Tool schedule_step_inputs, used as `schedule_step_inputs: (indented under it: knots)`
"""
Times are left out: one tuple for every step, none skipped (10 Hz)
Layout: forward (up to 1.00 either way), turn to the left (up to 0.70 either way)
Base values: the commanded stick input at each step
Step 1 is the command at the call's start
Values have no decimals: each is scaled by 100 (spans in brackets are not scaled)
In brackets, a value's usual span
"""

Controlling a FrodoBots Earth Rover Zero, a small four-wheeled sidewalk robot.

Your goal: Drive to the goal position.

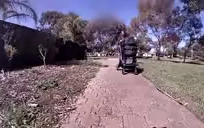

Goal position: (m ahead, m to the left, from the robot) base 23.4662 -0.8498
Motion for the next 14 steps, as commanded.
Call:
schedule_step_inputs:
  knots:
    - [70, 4]
    - [70, 6]
    - [70, 27]
    - [70, 15]
    - [70, 4]
    - [70, 0]
    - [70, 0]
    - [70, 0]
    - [70, 0]
    - [70, 0]
    - [70, 0]
    - [70, 0]
    - [70, 0]
    - [70, -1]
